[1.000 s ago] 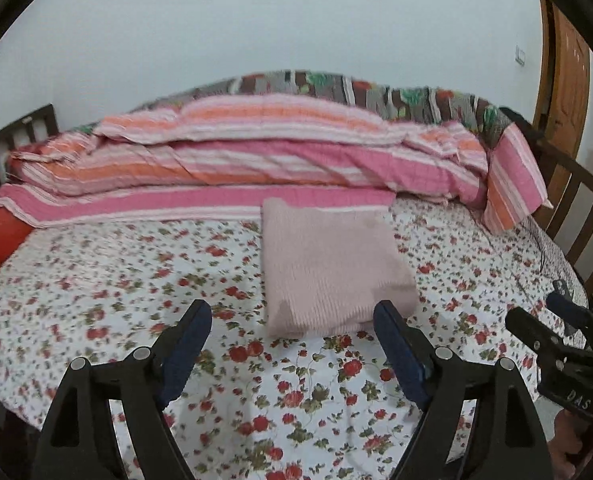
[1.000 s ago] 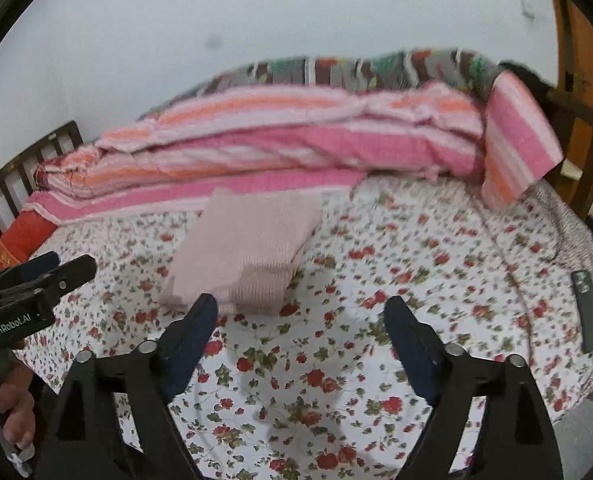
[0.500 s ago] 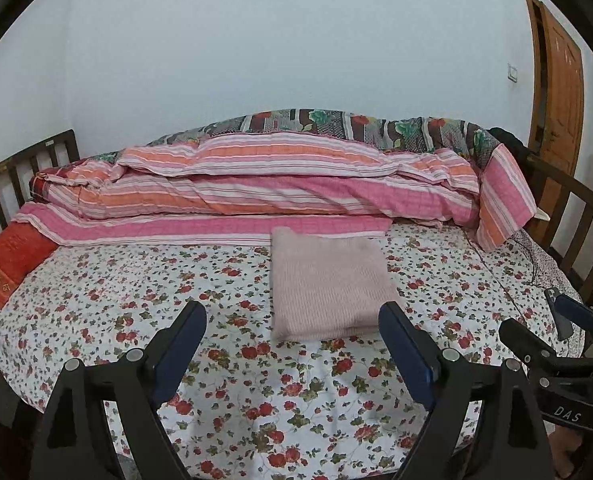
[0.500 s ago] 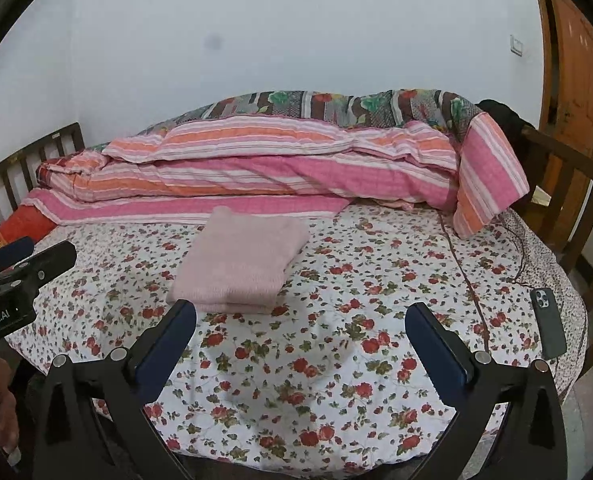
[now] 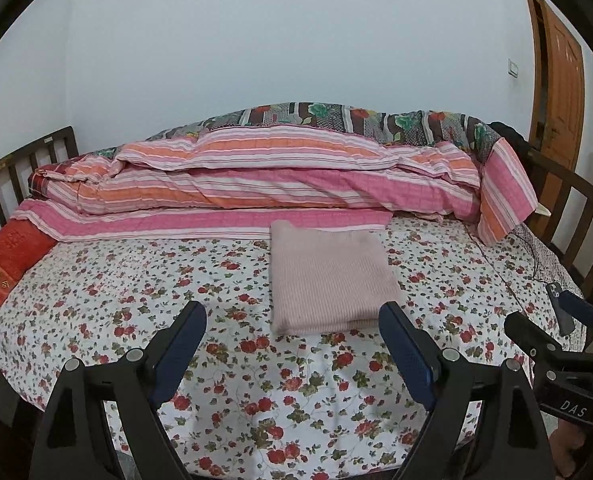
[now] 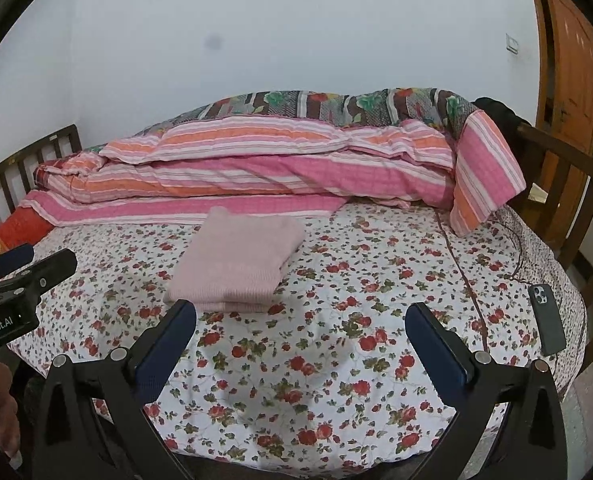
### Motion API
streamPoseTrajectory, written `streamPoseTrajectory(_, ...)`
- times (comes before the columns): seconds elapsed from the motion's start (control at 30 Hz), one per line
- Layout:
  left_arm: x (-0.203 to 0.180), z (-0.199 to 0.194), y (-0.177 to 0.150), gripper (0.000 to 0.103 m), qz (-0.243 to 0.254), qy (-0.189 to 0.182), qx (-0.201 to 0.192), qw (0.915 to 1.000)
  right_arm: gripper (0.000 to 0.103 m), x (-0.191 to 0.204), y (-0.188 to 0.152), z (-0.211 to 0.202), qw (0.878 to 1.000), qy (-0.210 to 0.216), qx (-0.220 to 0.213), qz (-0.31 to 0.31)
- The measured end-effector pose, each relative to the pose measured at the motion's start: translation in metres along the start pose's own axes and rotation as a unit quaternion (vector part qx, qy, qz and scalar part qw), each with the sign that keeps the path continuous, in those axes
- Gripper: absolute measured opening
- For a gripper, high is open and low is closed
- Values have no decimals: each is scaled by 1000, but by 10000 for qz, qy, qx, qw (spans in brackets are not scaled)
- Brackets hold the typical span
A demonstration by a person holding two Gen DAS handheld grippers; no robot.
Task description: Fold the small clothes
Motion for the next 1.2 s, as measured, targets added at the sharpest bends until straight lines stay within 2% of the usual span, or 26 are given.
streamPoseTrajectory(1.2,1,3,-1,88,-15,-24,28,10000,102,-1,-5,-3,10000,-3,-18,83)
Point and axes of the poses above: each gripper's, at about its wrist camera, not at the fingertips, and z roughly the way its jaws point, x to its left, y to its top, the point moved 9 cm from there along z, roughly the way its jaws point, and after that the axes turned 4 degrees about -y, right-handed, at the moved point
